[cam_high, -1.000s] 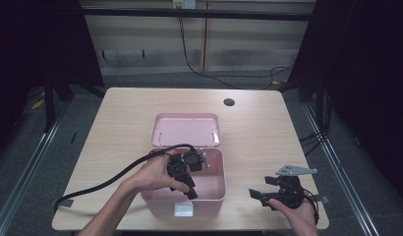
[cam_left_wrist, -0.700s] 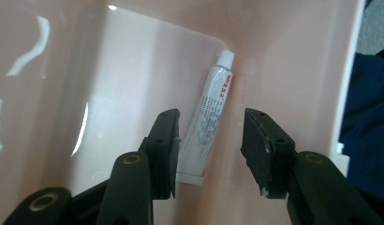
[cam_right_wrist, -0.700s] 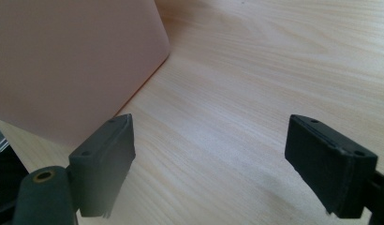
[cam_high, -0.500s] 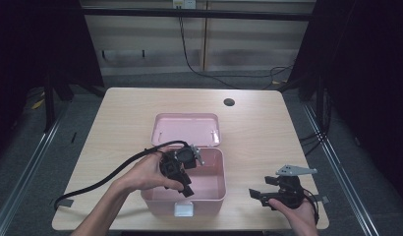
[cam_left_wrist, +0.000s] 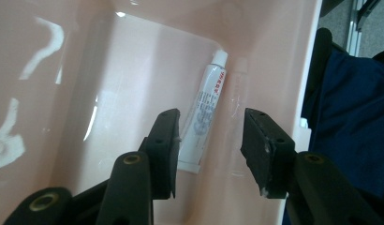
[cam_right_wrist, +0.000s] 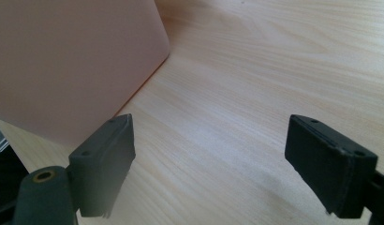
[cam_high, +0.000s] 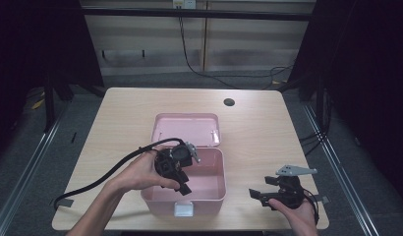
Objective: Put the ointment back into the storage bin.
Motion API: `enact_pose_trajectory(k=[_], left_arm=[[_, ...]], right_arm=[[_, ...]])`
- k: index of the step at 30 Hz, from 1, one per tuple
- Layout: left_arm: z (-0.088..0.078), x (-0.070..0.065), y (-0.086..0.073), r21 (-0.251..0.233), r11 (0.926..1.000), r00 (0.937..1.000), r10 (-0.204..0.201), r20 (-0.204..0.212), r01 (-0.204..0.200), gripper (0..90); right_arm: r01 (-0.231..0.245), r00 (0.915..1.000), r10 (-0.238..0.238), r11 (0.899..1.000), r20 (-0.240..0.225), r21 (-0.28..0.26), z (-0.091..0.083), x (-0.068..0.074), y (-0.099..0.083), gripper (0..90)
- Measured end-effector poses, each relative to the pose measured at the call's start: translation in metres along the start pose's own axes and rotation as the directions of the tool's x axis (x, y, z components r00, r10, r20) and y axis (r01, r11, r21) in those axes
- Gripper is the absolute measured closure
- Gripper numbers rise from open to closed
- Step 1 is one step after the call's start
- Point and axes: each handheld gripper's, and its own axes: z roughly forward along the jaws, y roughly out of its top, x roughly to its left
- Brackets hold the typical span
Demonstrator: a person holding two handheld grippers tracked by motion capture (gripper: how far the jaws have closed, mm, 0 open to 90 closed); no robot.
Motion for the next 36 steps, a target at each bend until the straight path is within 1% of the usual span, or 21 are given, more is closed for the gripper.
enact_pose_trajectory(k=[4,5,7,8,9,14,15,16,17,19,20,21,22,24,25,29,32,33,34,35,36], left_arm=[[-0.006,0.001,-0.004,-0.011,0.9999,1.0000,-0.008,0.003,0.008,54.8],[-0.007,0.001,-0.007,-0.017,0.9997,0.9998,-0.017,0.006,0.017,54.9],[-0.010,0.005,-0.013,-0.023,0.9993,0.9996,-0.028,-0.005,0.028,55.3],[-0.011,0.006,-0.014,-0.022,0.9991,0.9994,-0.036,-0.002,0.036,55.2],[-0.012,0.007,-0.017,-0.034,0.9986,0.9991,-0.041,0.003,0.041,55.2],[-0.022,0.008,-0.026,-0.076,0.9962,0.9991,-0.043,-0.009,0.042,55.4],[-0.025,0.008,-0.028,-0.075,0.9964,0.9991,-0.040,-0.013,0.039,55.4],[-0.028,0.007,-0.030,-0.091,0.9949,0.9989,-0.045,-0.013,0.044,55.4],[-0.031,0.007,-0.032,-0.089,0.9952,0.9991,-0.041,-0.012,0.039,55.4],[-0.037,0.007,-0.036,-0.102,0.9937,0.9985,-0.050,-0.022,0.048,55.5],[-0.038,0.007,-0.038,-0.102,0.9938,0.9988,-0.046,-0.018,0.044,55.5],[-0.039,0.007,-0.040,-0.099,0.9940,0.9985,-0.049,-0.025,0.046,55.5],[-0.040,0.007,-0.042,-0.109,0.9928,0.9983,-0.053,-0.025,0.050,55.5],[-0.042,0.007,-0.045,-0.109,0.9930,0.9983,-0.050,-0.031,0.047,55.4],[-0.043,0.006,-0.047,-0.114,0.9920,0.9978,-0.059,-0.030,0.055,55.3],[-0.050,0.002,-0.053,-0.128,0.9906,0.9976,-0.053,-0.044,0.047,54.7],[-0.058,0.000,-0.059,-0.140,0.9886,0.9961,-0.064,-0.060,0.055,53.9],[-0.060,0.000,-0.062,-0.153,0.9861,0.9952,-0.075,-0.062,0.065,53.5],[-0.063,0.000,-0.065,-0.157,0.9857,0.9952,-0.074,-0.065,0.063,53.4],[-0.065,0.000,-0.067,-0.169,0.9828,0.9939,-0.087,-0.068,0.075,53.4],[-0.068,0.001,-0.071,-0.162,0.9850,0.9949,-0.071,-0.071,0.059,53.3]], right_arm=[[-0.002,1.0000,0.002,1.000,0.001,0.002,0.000,0.000,0.000,16.1],[-0.002,1.0000,0.002,1.000,0.001,0.003,0.000,0.000,0.000,16.1],[-0.004,1.0000,0.004,1.000,-0.001,0.002,0.000,0.000,0.000,16.1],[-0.004,1.0000,0.004,1.000,-0.002,0.003,0.000,0.000,0.000,16.1],[-0.003,1.0000,0.003,1.000,-0.002,0.004,0.000,0.000,0.000,16.1],[-0.005,1.0000,0.005,1.000,-0.001,0.002,0.000,0.000,0.000,16.1],[-0.004,1.0000,0.004,1.000,-0.001,0.002,0.000,0.000,0.000,16.1],[-0.007,1.0000,0.007,1.000,-0.001,0.003,0.000,0.000,0.000,16.1],[-0.007,1.0000,0.007,1.000,0.000,0.003,0.000,0.000,0.000,16.1],[-0.006,1.0000,0.006,1.000,-0.002,0.003,0.000,0.000,0.000,16.1],[-0.004,1.0000,0.004,1.000,0.002,0.004,0.001,0.000,0.000,16.1],[-0.005,1.0000,0.005,1.000,0.001,0.004,0.001,0.000,0.000,16.1],[-0.006,1.0000,0.006,1.000,0.001,0.004,0.001,0.000,0.000,16.1],[-0.006,1.0000,0.006,1.000,0.001,0.004,0.001,0.000,0.000,16.1],[-0.008,1.0000,0.008,1.000,0.000,0.004,0.001,0.000,0.000,16.1],[-0.006,1.0000,0.006,1.000,0.003,0.004,0.001,0.000,0.000,16.1],[-0.006,1.0000,0.006,1.000,0.003,0.004,0.001,0.000,0.000,16.1],[-0.006,1.0000,0.006,1.000,0.003,0.005,0.001,0.000,0.000,16.1],[-0.006,1.0000,0.006,1.000,0.003,0.005,0.001,0.000,0.000,16.1],[-0.006,1.0000,0.006,1.000,0.004,0.005,0.001,0.000,0.000,16.1],[-0.006,1.0000,0.006,1.000,0.004,0.004,0.001,0.000,0.000,16.1]])
